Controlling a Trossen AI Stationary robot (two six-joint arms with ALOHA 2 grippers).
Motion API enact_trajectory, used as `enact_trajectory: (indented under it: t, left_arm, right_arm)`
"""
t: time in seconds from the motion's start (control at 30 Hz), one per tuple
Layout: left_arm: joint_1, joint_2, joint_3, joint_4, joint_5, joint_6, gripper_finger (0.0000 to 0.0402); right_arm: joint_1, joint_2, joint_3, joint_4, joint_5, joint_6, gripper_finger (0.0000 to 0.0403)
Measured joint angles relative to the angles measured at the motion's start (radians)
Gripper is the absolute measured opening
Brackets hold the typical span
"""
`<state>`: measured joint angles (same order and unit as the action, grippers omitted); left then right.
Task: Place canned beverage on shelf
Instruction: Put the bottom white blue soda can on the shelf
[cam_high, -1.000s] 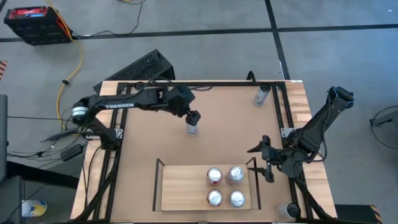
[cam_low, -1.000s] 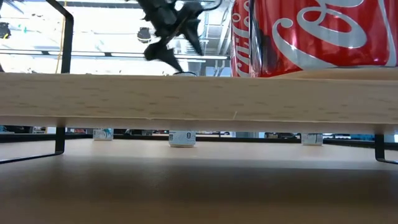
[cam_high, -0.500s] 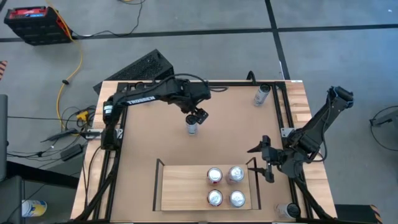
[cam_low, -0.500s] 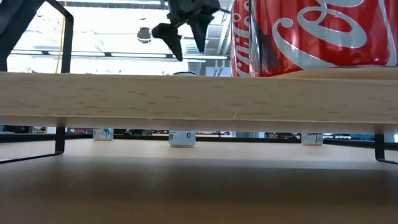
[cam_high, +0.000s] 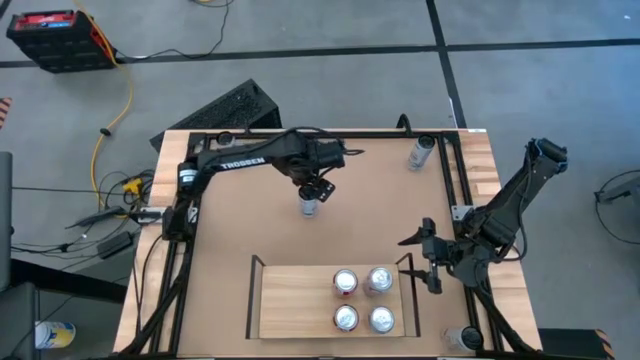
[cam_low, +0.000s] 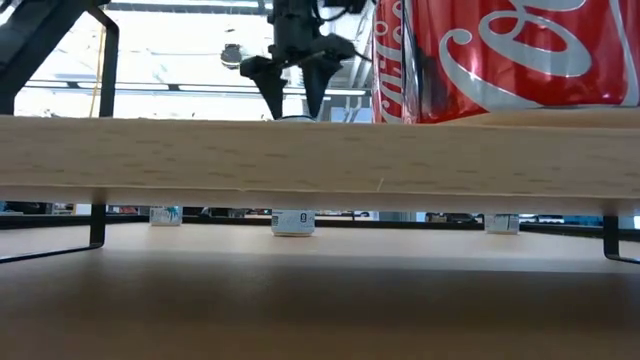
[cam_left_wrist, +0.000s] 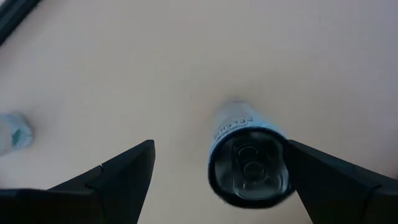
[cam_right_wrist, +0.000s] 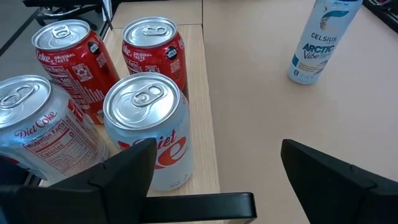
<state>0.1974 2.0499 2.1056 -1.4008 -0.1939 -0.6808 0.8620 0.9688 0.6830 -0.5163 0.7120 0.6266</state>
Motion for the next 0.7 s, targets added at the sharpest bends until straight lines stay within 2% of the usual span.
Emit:
enact_trajectory:
  t: [0.7]
  left_arm:
    - [-0.003, 0.024, 0.000, 0.018, 0.029, 0.022, 0.0338]
  right_arm:
    - [-0.006, 0.000, 0.000, 0.000, -0.007, 0.002, 0.0369]
